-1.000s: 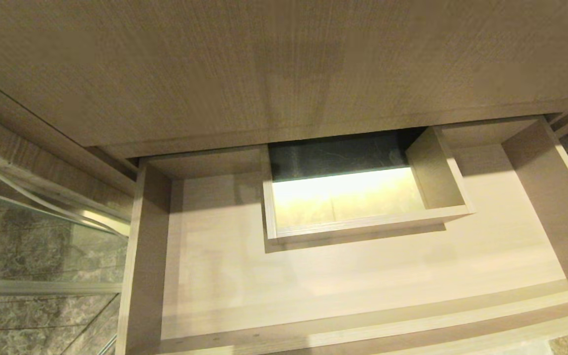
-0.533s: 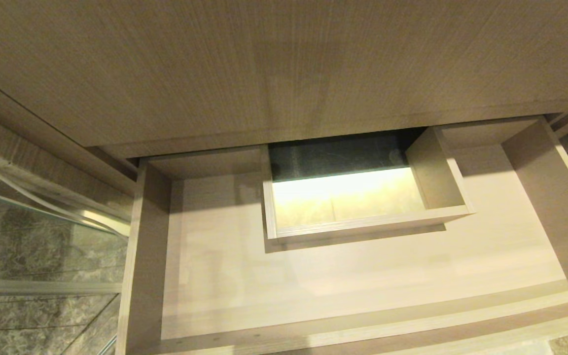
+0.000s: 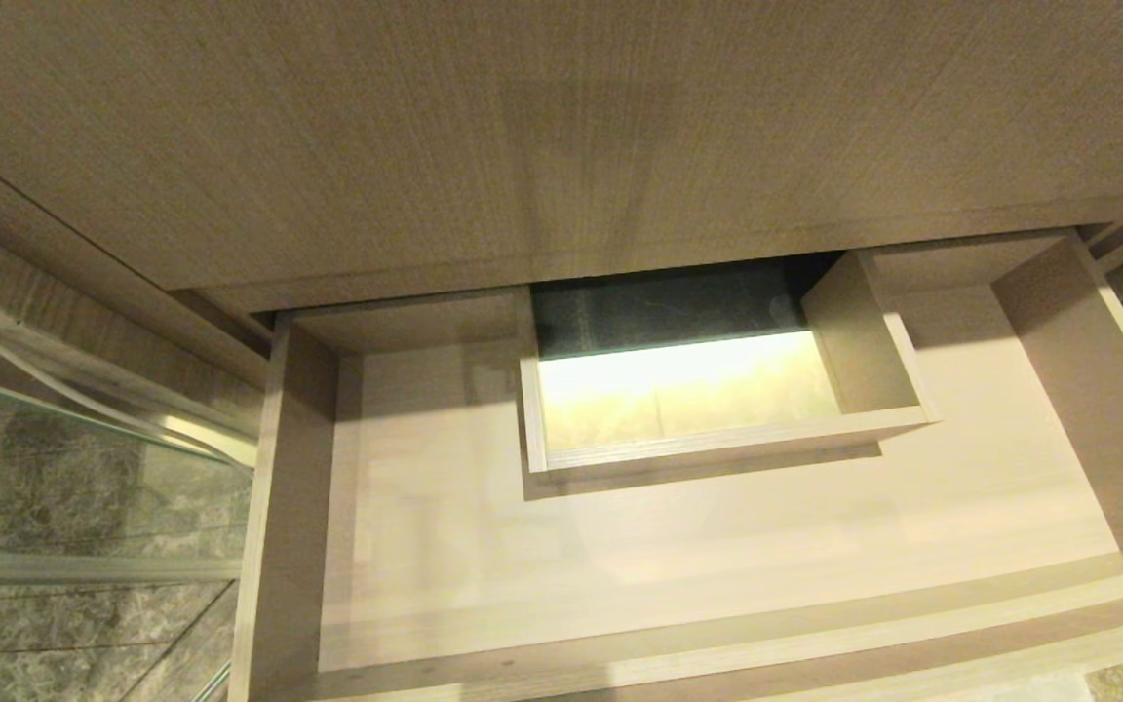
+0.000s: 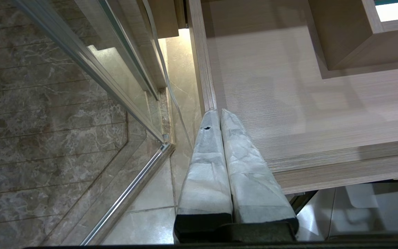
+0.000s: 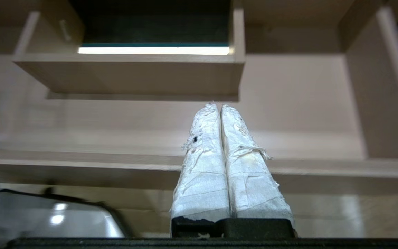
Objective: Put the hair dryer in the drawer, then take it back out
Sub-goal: Pick up the hairdryer
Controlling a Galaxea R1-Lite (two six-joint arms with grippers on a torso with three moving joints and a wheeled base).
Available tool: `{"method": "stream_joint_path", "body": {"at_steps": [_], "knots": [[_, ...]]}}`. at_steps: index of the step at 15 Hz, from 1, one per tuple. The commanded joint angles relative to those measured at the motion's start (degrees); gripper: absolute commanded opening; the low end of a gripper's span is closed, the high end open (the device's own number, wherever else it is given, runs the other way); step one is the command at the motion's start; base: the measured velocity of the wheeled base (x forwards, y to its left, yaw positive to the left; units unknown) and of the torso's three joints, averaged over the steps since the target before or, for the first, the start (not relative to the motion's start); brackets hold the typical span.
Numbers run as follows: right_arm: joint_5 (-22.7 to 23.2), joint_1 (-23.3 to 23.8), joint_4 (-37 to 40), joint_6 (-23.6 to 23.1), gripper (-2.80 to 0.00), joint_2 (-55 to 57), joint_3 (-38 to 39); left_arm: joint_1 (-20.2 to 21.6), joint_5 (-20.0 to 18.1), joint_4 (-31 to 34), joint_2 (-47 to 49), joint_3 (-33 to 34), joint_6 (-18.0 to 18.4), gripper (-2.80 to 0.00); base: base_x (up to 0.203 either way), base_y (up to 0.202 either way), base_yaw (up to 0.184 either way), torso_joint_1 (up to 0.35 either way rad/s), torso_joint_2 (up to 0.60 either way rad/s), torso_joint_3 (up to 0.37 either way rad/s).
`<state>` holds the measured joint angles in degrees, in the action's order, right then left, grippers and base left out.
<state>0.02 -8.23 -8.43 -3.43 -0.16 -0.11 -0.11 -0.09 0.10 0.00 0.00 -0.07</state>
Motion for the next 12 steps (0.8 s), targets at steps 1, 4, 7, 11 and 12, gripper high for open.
{"method": "stream_joint_path", "body": {"at_steps": [1,4,7,11,12], "knots": [[0.6,-0.1,2.1,0.3,-2.8,-2.1,2.4,0.0,0.0,0.0,0.0,0.0,0.0,-2.8,0.0,0.0,0.0,0.0,0.0,0.0],[1.4,0.0,2.2,-1.9,-2.8,-2.1,2.4,0.0,0.0,0.0,0.0,0.0,0.0,-2.8,0.0,0.0,0.0,0.0,0.0,0.0],[1.4,0.0,2.1,-1.9,-2.8,-2.1,2.4,0.0,0.0,0.0,0.0,0.0,0.0,-2.8,0.0,0.0,0.0,0.0,0.0,0.0],[1.2,0.0,2.1,-0.8,-2.8,-2.1,2.4,0.0,0.0,0.0,0.0,0.0,0.0,-2.8,0.0,0.0,0.0,0.0,0.0,0.0],[1.2,0.0,2.1,-0.8,-2.8,-2.1,2.4,0.0,0.0,0.0,0.0,0.0,0.0,-2.8,0.0,0.0,0.0,0.0,0.0,0.0]]}}
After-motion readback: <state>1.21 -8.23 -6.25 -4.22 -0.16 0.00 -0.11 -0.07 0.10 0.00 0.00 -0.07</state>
